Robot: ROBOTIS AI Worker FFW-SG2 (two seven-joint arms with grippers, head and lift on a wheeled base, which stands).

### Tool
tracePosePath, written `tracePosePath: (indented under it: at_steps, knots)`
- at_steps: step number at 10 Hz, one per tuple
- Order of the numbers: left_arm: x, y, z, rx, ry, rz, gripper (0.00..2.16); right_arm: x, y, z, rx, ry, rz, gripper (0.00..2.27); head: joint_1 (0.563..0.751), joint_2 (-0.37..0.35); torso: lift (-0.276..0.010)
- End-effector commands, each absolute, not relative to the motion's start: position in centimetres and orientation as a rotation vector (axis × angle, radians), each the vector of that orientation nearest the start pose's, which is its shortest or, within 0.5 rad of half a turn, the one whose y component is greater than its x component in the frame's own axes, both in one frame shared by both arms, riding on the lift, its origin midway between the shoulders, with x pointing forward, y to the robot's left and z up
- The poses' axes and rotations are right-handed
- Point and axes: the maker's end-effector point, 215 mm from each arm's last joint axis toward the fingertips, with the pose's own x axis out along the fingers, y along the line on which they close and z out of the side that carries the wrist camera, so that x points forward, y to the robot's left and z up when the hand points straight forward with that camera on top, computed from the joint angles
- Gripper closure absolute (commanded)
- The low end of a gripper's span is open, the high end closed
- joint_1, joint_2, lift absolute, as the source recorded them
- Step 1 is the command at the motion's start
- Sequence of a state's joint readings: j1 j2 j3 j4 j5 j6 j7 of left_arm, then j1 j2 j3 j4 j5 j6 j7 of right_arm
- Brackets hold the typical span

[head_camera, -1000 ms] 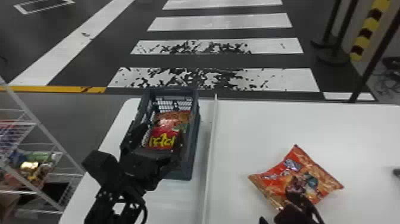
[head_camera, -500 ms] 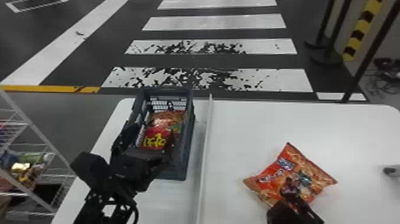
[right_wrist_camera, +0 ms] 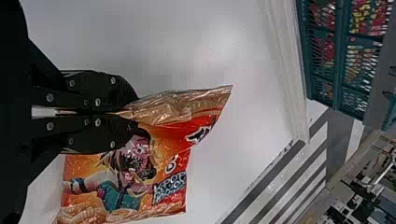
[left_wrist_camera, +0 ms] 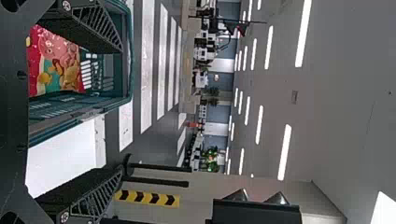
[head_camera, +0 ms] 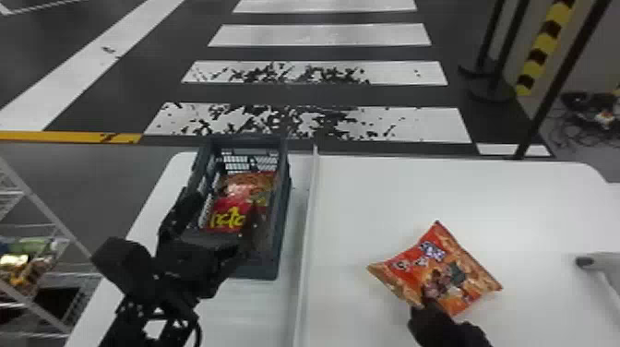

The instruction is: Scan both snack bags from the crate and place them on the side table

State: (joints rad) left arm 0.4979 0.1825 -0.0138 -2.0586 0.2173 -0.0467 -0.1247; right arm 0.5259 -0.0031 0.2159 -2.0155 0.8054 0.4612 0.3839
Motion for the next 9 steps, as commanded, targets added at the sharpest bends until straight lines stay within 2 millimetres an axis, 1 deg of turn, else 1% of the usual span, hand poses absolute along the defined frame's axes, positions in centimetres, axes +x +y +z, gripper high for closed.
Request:
tracePosePath:
  at_steps: [1, 2, 4, 5, 6, 7, 9]
  knots:
    - [44.4, 20.9, -31.4, -0.065, -0.028, -0.219, 0.09, 38.3, -13.8, -47.7, -0.526, 0.520, 0.393, 2.24, 0.695, 0.094, -0.098]
    - [44.4, 20.8, -31.2, -0.069, -0.033, -0.221, 0.09, 39.0, -13.9, -45.5, -0.369, 0.476, 0.414, 2.25, 0.695, 0.097, -0.098]
    - [44.4, 20.8, -31.4, -0.073, -0.028, -0.222, 0.09, 40.3, -15.8, -42.7, -0.157, 0.430, 0.414, 2.24, 0.695, 0.096, -0.098]
    - [44.4, 20.8, -31.5, -0.073, -0.027, -0.222, 0.09, 41.0, -17.0, -41.0, -0.013, 0.397, 0.424, 2.24, 0.695, 0.084, -0.098]
    - [44.4, 20.7, -31.4, -0.074, -0.028, -0.225, 0.09, 42.0, -18.9, -39.3, 0.160, 0.369, 0.419, 2.24, 0.695, 0.069, -0.098]
    - [44.3, 20.7, -31.3, -0.074, -0.030, -0.226, 0.09, 42.6, -20.8, -38.1, 0.282, 0.341, 0.412, 2.24, 0.695, 0.046, -0.098]
    - [44.2, 20.5, -31.4, -0.074, -0.028, -0.230, 0.09, 42.9, -24.1, -36.8, 0.542, 0.314, 0.406, 2.24, 0.695, 0.003, -0.098]
